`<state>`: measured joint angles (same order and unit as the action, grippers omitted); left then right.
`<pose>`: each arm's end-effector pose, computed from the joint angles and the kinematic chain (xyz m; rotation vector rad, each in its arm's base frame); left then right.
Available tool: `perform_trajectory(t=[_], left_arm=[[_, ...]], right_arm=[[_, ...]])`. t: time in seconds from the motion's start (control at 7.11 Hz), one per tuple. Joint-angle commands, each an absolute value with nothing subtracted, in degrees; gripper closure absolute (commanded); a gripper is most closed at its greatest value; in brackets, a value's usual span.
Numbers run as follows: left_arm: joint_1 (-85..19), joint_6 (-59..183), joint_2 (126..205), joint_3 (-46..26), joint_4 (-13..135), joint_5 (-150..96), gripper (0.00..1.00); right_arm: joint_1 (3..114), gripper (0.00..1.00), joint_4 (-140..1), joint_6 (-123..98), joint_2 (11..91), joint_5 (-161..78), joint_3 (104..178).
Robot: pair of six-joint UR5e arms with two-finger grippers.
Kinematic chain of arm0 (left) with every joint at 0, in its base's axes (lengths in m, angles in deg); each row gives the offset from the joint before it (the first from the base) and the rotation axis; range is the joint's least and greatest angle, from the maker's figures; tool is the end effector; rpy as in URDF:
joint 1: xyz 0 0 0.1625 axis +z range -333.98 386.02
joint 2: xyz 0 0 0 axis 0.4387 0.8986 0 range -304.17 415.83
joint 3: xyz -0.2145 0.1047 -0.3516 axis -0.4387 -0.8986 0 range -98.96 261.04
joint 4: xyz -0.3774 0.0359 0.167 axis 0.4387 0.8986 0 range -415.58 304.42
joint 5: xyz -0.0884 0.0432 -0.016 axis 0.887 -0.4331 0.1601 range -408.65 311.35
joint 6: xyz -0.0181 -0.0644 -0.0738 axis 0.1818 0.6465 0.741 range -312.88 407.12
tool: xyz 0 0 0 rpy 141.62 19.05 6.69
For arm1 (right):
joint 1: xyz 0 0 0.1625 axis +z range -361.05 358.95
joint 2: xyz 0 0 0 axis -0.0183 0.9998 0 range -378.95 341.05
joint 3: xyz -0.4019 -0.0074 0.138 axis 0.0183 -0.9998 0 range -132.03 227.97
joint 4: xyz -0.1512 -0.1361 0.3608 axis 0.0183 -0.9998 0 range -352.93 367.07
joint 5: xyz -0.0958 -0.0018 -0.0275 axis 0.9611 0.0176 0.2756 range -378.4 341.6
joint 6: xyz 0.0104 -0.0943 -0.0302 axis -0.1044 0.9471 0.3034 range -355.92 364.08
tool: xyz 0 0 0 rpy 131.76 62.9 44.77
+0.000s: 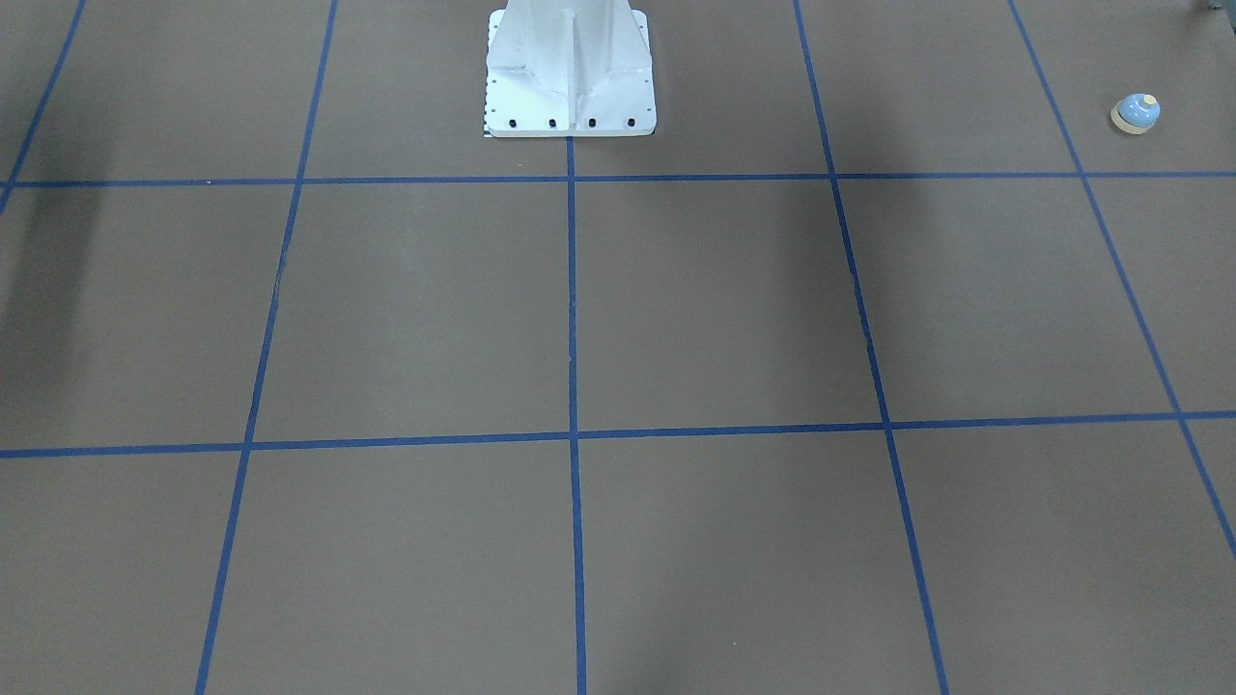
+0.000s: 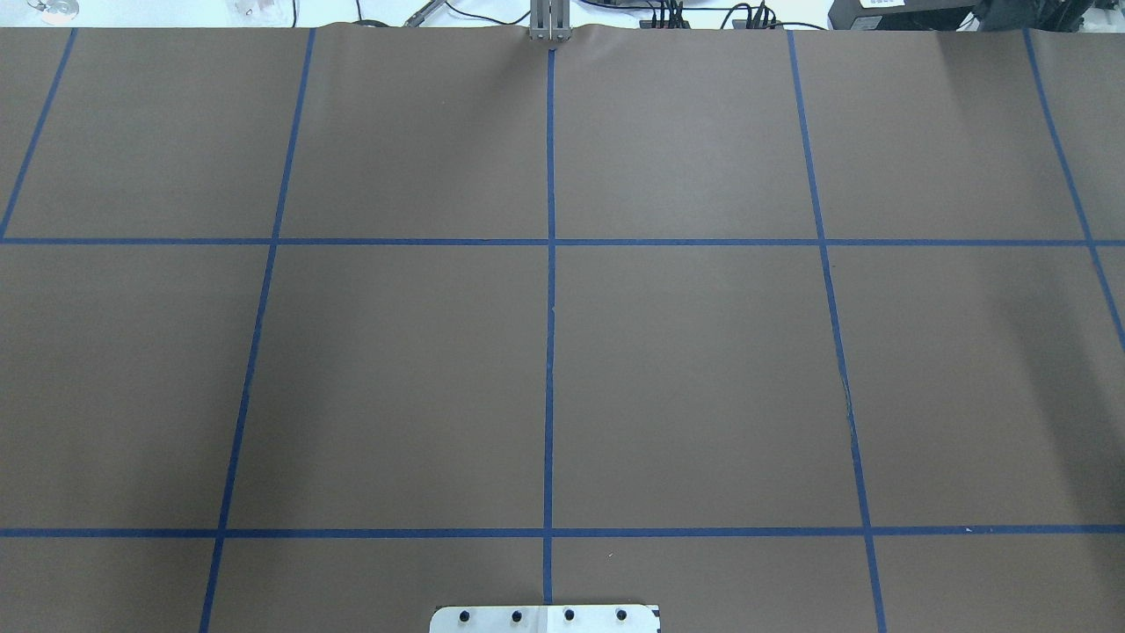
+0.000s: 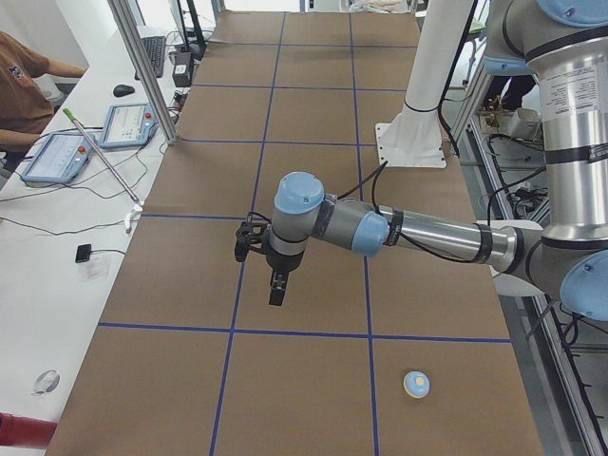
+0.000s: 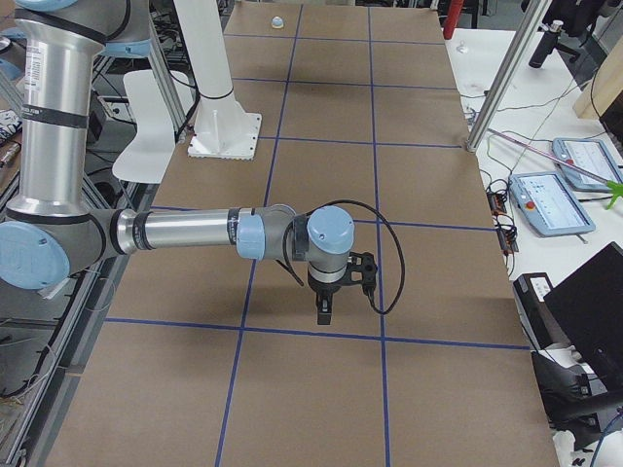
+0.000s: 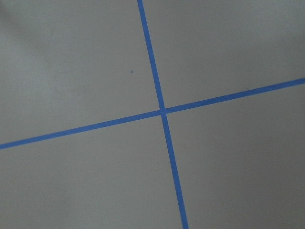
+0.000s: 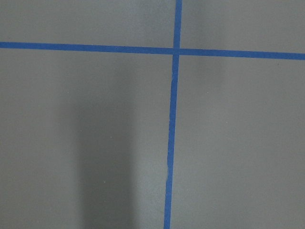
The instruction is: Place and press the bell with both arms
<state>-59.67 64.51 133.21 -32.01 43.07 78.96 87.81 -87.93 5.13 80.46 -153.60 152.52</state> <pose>-0.0413 -0.4172 0.5483 0.1927 0.6990 -0.1089 0.0544 -0.4221 0.6166 0.0014 -0.7889 -0.0372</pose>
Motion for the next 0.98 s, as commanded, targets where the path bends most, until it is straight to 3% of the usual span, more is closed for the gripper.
perform_trajectory(t=[0.0,0.42,0.84], left_arm=[[-56.6,73.4,125.7,-42.6,41.6,77.9,0.00],[-51.2,80.2,122.7,-60.9,20.5,72.3,0.00],[-39.0,101.6,122.8,-63.1,19.7,66.8,0.00]], right_arm=[[87.8,0.00,-87.9,5.1,80.8,-153.7,152.6],[87.8,0.00,-87.9,5.1,81.3,-153.7,152.6],[87.8,0.00,-87.9,5.1,81.4,-153.7,152.6]])
